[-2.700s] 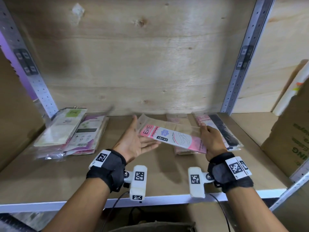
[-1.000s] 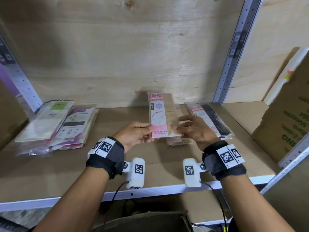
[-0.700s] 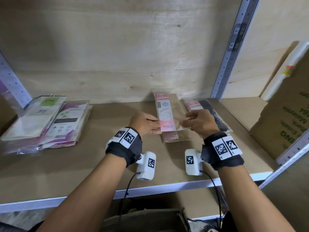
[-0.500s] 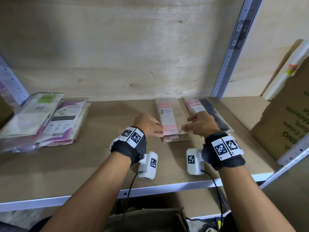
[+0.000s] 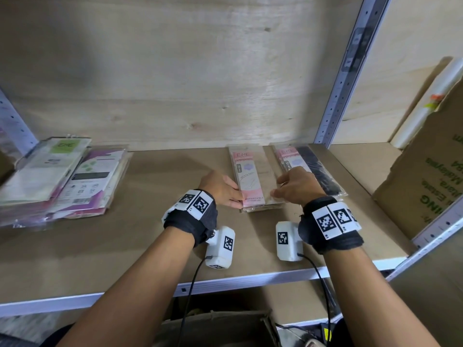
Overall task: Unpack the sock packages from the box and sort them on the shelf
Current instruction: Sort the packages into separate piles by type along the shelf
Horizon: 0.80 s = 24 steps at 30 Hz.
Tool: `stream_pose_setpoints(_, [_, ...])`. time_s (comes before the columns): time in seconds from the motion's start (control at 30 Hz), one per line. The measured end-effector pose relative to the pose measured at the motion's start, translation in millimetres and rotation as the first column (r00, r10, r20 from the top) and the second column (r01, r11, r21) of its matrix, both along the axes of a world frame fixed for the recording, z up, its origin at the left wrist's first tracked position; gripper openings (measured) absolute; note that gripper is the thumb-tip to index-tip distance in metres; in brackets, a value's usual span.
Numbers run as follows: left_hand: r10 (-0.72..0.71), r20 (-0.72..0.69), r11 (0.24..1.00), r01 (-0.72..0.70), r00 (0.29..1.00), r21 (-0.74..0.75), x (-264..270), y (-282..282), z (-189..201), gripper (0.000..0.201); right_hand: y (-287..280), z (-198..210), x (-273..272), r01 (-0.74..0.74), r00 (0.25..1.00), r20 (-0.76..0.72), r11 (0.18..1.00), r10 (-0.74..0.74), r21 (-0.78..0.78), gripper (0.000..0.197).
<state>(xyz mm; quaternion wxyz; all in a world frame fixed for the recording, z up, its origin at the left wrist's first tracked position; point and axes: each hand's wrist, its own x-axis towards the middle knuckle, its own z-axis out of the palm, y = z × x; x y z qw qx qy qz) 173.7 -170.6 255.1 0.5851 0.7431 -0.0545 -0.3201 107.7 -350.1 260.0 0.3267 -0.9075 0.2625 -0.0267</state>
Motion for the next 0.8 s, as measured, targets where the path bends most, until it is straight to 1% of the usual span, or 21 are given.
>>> stream_pose_setpoints(0.17, [-0.005, 0.033, 0.999, 0.004, 0.999, 0.037, 5, -1, -7, 0.041, -1, -1, 1, -0.006, 1.0, -0.009, 1.0, 0.005, -0.019, 0.041])
stream_pose_setpoints(0.23, [-0.016, 0.058, 0.998, 0.013, 0.998, 0.055, 10, 2, -9, 0.042, 2, 1, 0, -0.026, 0.999, 0.017, 0.999, 0.027, -0.042, 0.046])
stream_pose_setpoints(0.27, [-0.01, 0.081, 0.998, 0.005, 0.997, 0.064, 13, 5, -10, 0.042, 3, 2, -1, -0.042, 0.997, 0.054, 0.997, 0.045, -0.071, 0.047])
stream_pose_setpoints(0.33, [0.037, 0.133, 0.997, -0.046, 0.99, 0.069, 21, 18, -8, 0.038, 10, 7, -3, -0.068, 0.981, 0.175, 0.993, 0.085, -0.098, 0.041])
stream_pose_setpoints(0.4, [0.116, 0.189, 0.991, -0.126, 0.975, 0.041, 30, 38, -2, 0.03, 23, 15, 0, -0.116, 0.951, 0.279, 0.991, 0.13, -0.068, 0.028])
stream_pose_setpoints(0.47, [0.191, 0.244, 0.98, -0.2, 0.951, 0.009, 40, 64, 5, 0.018, 45, 23, 8, -0.202, 0.925, 0.33, 0.979, 0.188, 0.007, 0.017])
stream_pose_setpoints(0.53, [0.262, 0.283, 0.962, -0.272, 0.923, -0.005, 48, 96, 14, 0.011, 73, 29, 20, -0.291, 0.908, 0.346, 0.949, 0.235, 0.119, 0.01])
stream_pose_setpoints(0.6, [0.35, 0.327, 0.931, -0.366, 0.878, -0.012, 53, 131, 22, 0.009, 106, 30, 36, -0.359, 0.902, 0.321, 0.914, 0.288, 0.187, 0.01])
stream_pose_setpoints(0.67, [0.424, 0.363, 0.895, -0.446, 0.83, -0.023, 56, 167, 30, 0.007, 144, 27, 56, -0.406, 0.905, 0.251, 0.874, 0.343, 0.268, 0.014])
stream_pose_setpoints(0.73, [0.48, 0.379, 0.862, -0.506, 0.791, -0.033, 56, 204, 37, 0.013, 185, 22, 77, -0.425, 0.905, 0.162, 0.835, 0.393, 0.35, 0.013])
stream_pose_setpoints(0.8, [0.513, 0.387, 0.839, -0.542, 0.766, -0.039, 51, 236, 44, 0.016, 224, 16, 96, -0.423, 0.901, 0.087, 0.817, 0.425, 0.391, 0.015])
